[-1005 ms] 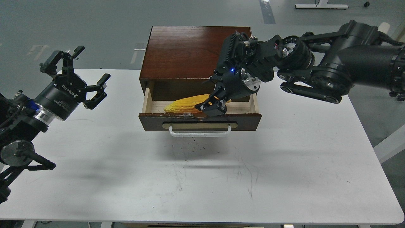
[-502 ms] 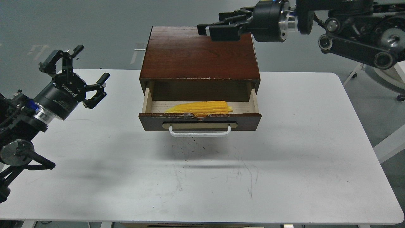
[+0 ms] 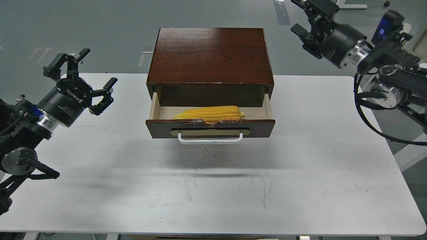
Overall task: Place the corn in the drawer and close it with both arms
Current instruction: 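Withdraw the right arm up and away from the drawer, then bring the left gripper down in front of the drawer handle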
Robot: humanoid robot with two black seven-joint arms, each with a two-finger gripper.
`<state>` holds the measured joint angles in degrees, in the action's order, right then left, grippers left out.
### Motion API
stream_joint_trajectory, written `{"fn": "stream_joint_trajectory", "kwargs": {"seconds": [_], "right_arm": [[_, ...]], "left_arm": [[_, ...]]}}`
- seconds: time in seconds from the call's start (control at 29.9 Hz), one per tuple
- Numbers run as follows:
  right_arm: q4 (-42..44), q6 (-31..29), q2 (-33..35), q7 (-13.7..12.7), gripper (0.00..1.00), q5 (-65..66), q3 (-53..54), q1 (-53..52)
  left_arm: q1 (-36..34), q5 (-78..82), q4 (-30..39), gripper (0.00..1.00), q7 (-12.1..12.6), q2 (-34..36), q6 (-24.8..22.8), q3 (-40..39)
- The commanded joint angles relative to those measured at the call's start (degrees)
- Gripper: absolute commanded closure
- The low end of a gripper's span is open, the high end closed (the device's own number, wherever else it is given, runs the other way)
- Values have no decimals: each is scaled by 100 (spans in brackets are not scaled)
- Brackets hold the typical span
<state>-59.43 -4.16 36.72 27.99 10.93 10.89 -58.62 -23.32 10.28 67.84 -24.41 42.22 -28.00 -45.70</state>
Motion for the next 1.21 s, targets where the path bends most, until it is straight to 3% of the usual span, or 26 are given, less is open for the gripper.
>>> {"fn": "stream_joint_trajectory", "kwargs": {"seconds": [0.0,0.07,0.13,0.33,0.44,0.67,0.7,0.77,1.17], "right_arm": [[282,-41,-95,1,4,-389,562,807],[458,-111,-218,1,2,-634,668,1167],[502,-207,-262,1,2,-723,660,1299],[573,-367,-464,1,1,-750,669,1661],[634,-375,-491,1,1,-750,660,1670],[661,-419,-491,1,1,-741,633,1678],[704,-419,-491,1,1,-741,607,1678],[731,-419,-491,1,1,-741,572,1687],[740,-419,-482,1,1,-741,537,1714]], "left_arm": [[3,0,-26,1,-72,-3,0,0],[-6,0,-60,1,-291,-12,0,0],[-6,0,-61,1,-345,-12,0,17],[-59,122,-70,2,-359,6,0,26],[-269,508,-69,6,-359,23,0,-18],[-919,852,281,61,-359,138,0,-18],[-1051,992,500,78,-359,138,0,-9],[-1166,1186,668,100,-359,129,0,-18],[-1658,5403,2048,100,-359,-398,0,35]]}}
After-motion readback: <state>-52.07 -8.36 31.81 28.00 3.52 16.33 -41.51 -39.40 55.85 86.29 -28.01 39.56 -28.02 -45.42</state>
